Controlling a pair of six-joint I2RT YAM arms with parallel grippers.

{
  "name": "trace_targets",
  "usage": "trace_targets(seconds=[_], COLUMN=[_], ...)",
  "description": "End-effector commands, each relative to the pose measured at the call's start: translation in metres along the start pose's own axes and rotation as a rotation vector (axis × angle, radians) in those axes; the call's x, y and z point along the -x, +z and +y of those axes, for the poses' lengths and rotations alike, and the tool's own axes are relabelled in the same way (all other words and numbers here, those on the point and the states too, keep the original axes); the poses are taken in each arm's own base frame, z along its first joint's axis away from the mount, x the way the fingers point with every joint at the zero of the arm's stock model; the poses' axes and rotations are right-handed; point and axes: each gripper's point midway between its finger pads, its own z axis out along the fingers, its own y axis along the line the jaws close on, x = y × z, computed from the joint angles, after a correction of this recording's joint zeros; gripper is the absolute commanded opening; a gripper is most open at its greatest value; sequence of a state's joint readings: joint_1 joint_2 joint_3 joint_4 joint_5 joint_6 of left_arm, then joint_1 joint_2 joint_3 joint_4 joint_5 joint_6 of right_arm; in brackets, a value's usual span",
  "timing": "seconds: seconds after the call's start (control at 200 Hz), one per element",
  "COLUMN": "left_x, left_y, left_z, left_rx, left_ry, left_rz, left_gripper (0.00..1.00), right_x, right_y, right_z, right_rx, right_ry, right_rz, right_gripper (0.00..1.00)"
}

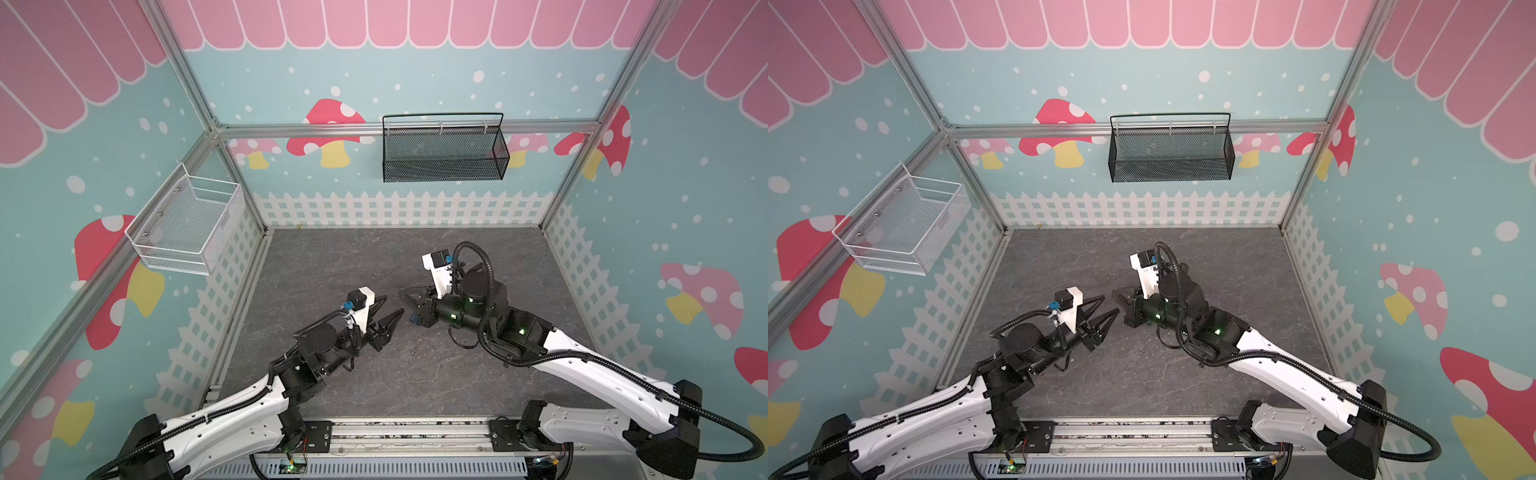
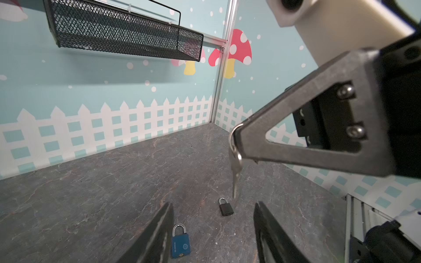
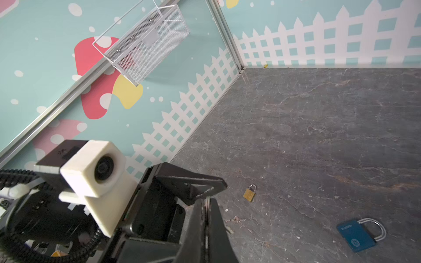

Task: Unlock with the key

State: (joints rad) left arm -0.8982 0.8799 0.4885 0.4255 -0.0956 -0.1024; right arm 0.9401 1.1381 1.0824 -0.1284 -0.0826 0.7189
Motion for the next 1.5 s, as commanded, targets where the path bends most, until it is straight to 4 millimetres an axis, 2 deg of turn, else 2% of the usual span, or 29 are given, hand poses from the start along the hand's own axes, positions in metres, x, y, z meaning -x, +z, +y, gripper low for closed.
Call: trace_targets(seconds=[0.0,0.17,0.395,0.54,0.7,0.905,1.036,1.166,1.281,1.356,1.496], left_x=[0.033,0.036,0.030,0.026,0.018,0.023,0.024,0.024,0.025,0.029,0.030], left_y=[0.009,0.018,0.018,0.018,0.023,0.029,0.031,0.033,0.033,0.033,0.036], left_z=[0.000,-0.006,-0.009,-0.012,-0.014,-0.018,-0.018,-0.018,-0.016,-0.014,-0.014], left_rx=[0.029,0.006,-0.017,-0.035,-0.047,-0.062,-0.063,-0.062,-0.048,-0.034,-0.028], left_ry=[0.088,0.107,0.097,0.092,0.083,0.090,0.091,0.093,0.092,0.089,0.096], left_rz=[-0.115,-0.127,-0.130,-0.125,-0.104,-0.107,-0.109,-0.104,-0.105,-0.118,-0.119], left_gripper=[0.53,0.37,0.26,0.15,0.16,0.18,0.17,0.11,0.11,0.15,0.12], right_x=[0.010,0.011,0.015,0.016,0.018,0.018,0.018,0.019,0.018,0.018,0.019], right_y=[-0.003,-0.004,-0.004,-0.004,-0.004,-0.004,-0.005,-0.005,-0.004,-0.003,-0.003], right_z=[0.009,0.005,-0.003,-0.004,-0.007,-0.007,-0.010,-0.011,-0.012,-0.013,-0.013], right_rx=[0.028,0.017,-0.003,0.003,0.010,0.021,0.018,0.022,0.026,0.027,0.032], right_ry=[0.039,0.046,0.047,0.053,0.067,0.078,0.083,0.087,0.091,0.095,0.099], right_rz=[-0.011,-0.017,-0.032,-0.037,-0.049,-0.045,-0.048,-0.055,-0.051,-0.050,-0.050], right_gripper=[0.00,0.00,0.00,0.00,0.00,0.00,0.00,0.00,0.00,0.00,0.00])
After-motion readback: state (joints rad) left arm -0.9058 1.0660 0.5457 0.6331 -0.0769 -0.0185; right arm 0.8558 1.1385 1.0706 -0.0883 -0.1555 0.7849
